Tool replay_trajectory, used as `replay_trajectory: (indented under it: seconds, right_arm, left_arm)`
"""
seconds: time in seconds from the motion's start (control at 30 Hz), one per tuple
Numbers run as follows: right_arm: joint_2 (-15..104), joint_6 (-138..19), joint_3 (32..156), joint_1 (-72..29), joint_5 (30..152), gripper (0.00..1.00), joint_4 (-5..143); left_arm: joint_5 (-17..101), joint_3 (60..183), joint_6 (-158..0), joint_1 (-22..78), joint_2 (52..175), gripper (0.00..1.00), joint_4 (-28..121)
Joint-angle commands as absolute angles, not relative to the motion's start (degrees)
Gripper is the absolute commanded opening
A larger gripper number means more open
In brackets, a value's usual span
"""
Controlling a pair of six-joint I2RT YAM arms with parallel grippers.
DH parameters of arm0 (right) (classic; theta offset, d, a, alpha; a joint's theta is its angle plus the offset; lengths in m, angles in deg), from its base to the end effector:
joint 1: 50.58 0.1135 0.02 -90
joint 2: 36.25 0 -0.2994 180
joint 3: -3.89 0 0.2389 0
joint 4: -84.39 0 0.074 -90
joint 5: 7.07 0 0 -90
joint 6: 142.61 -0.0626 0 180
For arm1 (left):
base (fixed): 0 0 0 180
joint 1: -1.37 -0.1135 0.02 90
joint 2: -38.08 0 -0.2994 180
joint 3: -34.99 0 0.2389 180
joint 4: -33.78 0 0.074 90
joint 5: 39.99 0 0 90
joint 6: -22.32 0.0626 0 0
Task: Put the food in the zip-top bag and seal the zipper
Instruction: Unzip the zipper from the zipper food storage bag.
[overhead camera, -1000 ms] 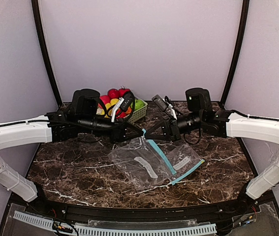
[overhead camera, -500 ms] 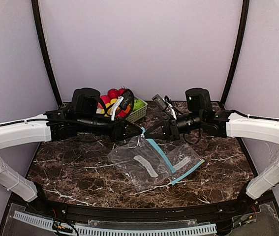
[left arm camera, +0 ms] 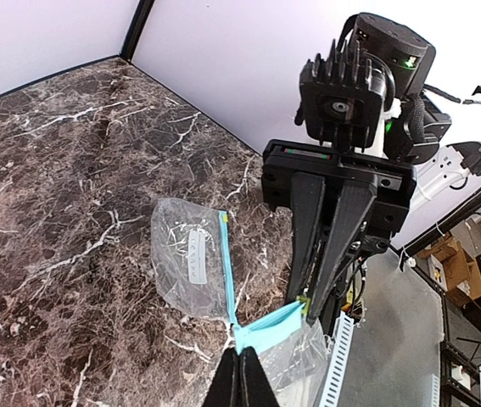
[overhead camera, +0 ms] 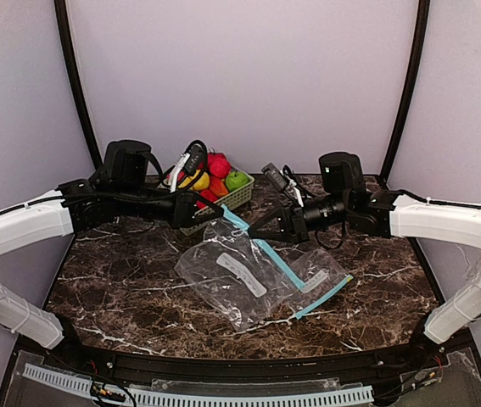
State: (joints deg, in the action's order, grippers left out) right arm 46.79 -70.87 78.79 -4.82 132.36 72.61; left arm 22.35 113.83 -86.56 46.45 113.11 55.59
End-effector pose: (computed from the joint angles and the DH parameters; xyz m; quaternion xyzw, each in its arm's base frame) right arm 0.1948 0.2682 0.3378 -0.4100 0.6654 0.5667 0.2608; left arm 0.1942 -0.2359 0.3786 0.3149 0.7333 -0.4663 0.3817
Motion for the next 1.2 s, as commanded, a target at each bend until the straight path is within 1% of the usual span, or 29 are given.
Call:
replay_trajectory:
  seconds: [0.0, 0.2, 0.43, 0.63, 0.77, 1.0, 1.17]
  right_arm:
    - [46.1, -69.8, 79.4, -4.5, 133.1, 0.00, 70.5]
    - [46.5, -68.9, 80.2, -4.5, 131.9, 0.00, 70.0]
    - [46.7, -69.2, 79.8, -4.5, 130.7, 0.00, 70.0]
    - [46.6, -69.7, 79.7, -4.5, 129.8, 0.00, 68.6]
    - [46.4, -69.7, 79.7, -4.5, 129.4, 0.00, 68.2]
    - [46.0, -69.7, 78.8, -4.5, 128.1, 0.00, 67.6]
    - [45.5, -69.9, 78.1, -4.5, 127.2, 0.00, 67.4]
  left_arm:
    - [24.1, 114.7, -86.6, 42.9, 110.2, 0.01, 61.2]
    - [21.2, 115.7, -85.1, 39.7, 110.0, 0.01, 64.4]
    - [11.3, 119.3, -77.9, 34.2, 110.7, 0.01, 68.8]
    - [6.1, 119.6, -76.0, 32.2, 110.0, 0.01, 65.8]
    - [4.9, 119.5, -75.2, 30.7, 109.5, 0.01, 64.0]
    - [1.2, 119.4, -75.1, 25.3, 109.4, 0.01, 60.7]
    - [-2.3, 117.7, -76.5, 22.4, 109.7, 0.01, 55.7]
